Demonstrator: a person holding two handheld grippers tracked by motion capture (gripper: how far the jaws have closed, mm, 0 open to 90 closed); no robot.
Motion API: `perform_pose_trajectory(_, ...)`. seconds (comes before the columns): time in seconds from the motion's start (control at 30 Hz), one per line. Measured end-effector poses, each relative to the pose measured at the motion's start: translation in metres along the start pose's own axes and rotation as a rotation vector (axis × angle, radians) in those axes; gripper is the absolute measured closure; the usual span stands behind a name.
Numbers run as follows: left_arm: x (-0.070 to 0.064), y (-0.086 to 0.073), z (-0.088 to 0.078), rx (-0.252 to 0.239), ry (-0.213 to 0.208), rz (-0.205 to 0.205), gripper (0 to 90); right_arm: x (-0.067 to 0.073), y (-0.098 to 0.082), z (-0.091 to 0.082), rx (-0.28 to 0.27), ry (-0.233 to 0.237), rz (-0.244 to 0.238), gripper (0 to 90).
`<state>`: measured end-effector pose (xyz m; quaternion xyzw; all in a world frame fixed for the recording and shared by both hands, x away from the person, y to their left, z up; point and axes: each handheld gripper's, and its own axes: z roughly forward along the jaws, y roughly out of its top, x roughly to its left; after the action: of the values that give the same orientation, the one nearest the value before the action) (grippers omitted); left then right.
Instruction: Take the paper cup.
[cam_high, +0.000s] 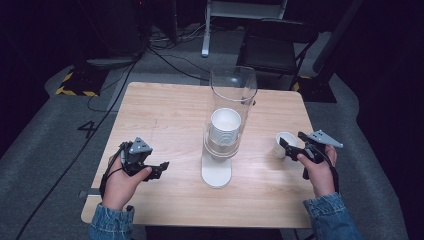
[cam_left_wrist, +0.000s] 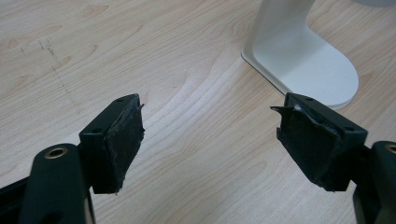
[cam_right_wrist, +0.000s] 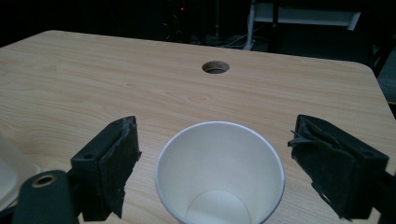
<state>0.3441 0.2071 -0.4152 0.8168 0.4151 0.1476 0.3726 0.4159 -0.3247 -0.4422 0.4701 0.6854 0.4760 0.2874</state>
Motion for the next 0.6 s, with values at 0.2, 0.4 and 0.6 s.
perform_pose_trajectory(0.2, -0.001, -0.005, -0.003, 0.006, 0.000, -0.004, 22.4, 0.013, 0.009, -0.014, 0.033, 0.070, -0.045, 15.6)
perform_pose_trajectory(0.4, -0.004, -0.007, -0.010, 0.005, 0.000, -0.009, 22.4, 0.038, 0.019, -0.026, 0.047, 0.153, -0.047, 15.9)
perform_pose_trajectory(0.6, -0.008, -0.004, -0.011, 0.005, -0.015, 0.011, 22.2, 0.064, 0.022, -0.038, 0.095, 0.233, -0.068, 20.0)
